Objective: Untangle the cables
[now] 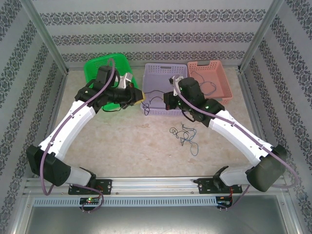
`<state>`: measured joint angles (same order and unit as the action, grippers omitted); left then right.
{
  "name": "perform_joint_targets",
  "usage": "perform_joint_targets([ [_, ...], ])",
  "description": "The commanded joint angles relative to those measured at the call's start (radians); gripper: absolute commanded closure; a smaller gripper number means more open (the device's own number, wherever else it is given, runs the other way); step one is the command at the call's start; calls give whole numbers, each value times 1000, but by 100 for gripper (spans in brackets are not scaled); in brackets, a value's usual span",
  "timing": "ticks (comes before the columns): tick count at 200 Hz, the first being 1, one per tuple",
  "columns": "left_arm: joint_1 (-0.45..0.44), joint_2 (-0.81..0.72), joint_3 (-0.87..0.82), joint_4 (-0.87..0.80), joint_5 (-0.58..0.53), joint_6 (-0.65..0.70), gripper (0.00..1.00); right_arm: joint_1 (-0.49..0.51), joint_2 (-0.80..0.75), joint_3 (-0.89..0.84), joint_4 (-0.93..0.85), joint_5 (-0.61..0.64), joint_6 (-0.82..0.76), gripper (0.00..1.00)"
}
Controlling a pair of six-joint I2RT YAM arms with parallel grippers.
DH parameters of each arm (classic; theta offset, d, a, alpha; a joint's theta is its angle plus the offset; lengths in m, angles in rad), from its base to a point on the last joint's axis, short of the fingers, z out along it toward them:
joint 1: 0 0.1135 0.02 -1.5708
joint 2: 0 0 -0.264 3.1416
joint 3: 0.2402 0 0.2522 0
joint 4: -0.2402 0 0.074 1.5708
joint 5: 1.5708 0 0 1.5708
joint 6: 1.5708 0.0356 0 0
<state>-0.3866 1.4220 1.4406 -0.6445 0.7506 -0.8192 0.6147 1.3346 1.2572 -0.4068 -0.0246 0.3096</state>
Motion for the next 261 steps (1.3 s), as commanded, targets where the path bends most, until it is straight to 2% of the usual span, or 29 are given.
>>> perform_joint_targets([
  [1, -41, 41, 35, -141, 85, 133, 100, -38, 1, 57, -139, 191, -352, 100],
  [31, -128, 106, 42, -225, 130, 235, 100, -42, 16, 94, -105, 279, -619, 100],
  [52, -179, 140, 38, -241, 136, 272, 100, -49, 28, 109, -72, 267, -760, 100],
  [73, -200, 161, 41, -246, 133, 286, 100, -34, 34, 91, -19, 303, -919, 100],
  [87, -201, 163, 50, -246, 106, 285, 100, -34, 36, 86, -6, 319, -963, 100],
  [97, -199, 163, 64, -246, 71, 279, 100, -48, 26, 96, -20, 281, -928, 89],
  [108, -194, 158, 72, -213, 42, 242, 100, -72, -1, 109, -44, 205, -834, 74],
  [124, -184, 139, 51, -114, 0, 152, 100, -127, -57, 110, -67, 47, -617, 60],
  [143, -172, 118, 19, 28, -30, 48, 100, -200, -130, 66, -70, -105, -318, 50],
  [154, -165, 113, 5, 97, -40, -6, 100, -240, -178, -1, -52, -135, -137, 47],
  [182, -158, 121, 1, 213, -30, -100, 100, -346, -318, -247, 95, -292, 389, 46],
  [204, -159, 141, 30, 187, -21, -94, 100, -352, -420, -421, 232, -278, 683, 42],
  [225, -158, 150, 40, 178, -8, -89, 100, -353, -470, -543, 273, -243, 949, 42],
  [242, -158, 153, 50, 171, 2, -80, 100, -345, -480, -650, 348, -247, 1161, 46],
  [261, -158, 153, 54, 172, 10, -77, 100, -309, -496, -744, 421, -204, 1327, 56],
])
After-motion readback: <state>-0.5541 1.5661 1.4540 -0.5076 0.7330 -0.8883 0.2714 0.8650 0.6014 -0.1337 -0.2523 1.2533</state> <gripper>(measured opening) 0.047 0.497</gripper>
